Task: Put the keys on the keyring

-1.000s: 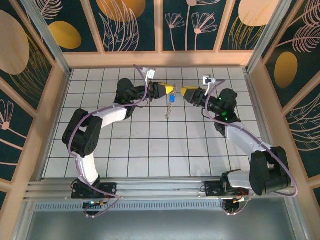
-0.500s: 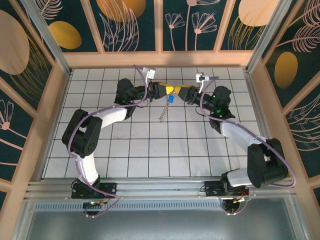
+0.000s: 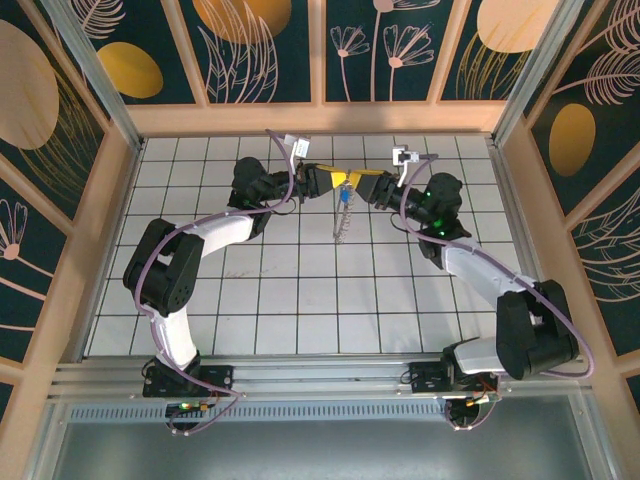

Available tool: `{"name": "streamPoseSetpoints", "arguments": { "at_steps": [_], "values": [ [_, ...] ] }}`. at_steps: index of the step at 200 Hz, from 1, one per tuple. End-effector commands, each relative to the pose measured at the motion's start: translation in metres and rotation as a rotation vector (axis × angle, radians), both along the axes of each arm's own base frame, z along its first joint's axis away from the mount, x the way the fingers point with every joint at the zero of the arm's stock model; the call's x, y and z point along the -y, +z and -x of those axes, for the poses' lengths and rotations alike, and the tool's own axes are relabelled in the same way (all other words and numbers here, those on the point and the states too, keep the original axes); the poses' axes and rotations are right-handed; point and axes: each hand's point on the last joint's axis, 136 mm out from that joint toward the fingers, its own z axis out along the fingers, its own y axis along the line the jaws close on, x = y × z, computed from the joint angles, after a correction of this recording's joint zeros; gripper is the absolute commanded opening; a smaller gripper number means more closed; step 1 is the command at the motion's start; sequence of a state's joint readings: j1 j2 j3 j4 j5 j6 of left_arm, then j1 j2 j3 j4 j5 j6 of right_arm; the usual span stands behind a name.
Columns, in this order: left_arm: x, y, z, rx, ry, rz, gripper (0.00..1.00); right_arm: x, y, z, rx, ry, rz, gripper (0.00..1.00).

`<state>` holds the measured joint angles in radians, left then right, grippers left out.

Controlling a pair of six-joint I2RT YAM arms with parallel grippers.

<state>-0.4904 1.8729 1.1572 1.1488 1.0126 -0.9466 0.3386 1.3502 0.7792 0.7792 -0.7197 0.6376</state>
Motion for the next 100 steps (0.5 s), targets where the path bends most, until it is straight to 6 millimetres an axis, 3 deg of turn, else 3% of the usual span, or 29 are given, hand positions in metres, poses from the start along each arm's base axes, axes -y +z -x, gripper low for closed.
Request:
{"name": "streamPoseSetpoints", "arguments": {
  "at_steps": [1, 100],
  "values": [
    [-0.003, 0.027, 0.011, 0.106, 0.006, 0.048, 0.00, 0.005, 0.017, 0.010, 0.059, -0.021, -0.013, 0.34],
    [-0.003, 0.029, 0.012, 0.110, 0.004, 0.050, 0.00, -0.003, 0.011, 0.012, 0.033, 0.015, -0.032, 0.32]
  ]
}}
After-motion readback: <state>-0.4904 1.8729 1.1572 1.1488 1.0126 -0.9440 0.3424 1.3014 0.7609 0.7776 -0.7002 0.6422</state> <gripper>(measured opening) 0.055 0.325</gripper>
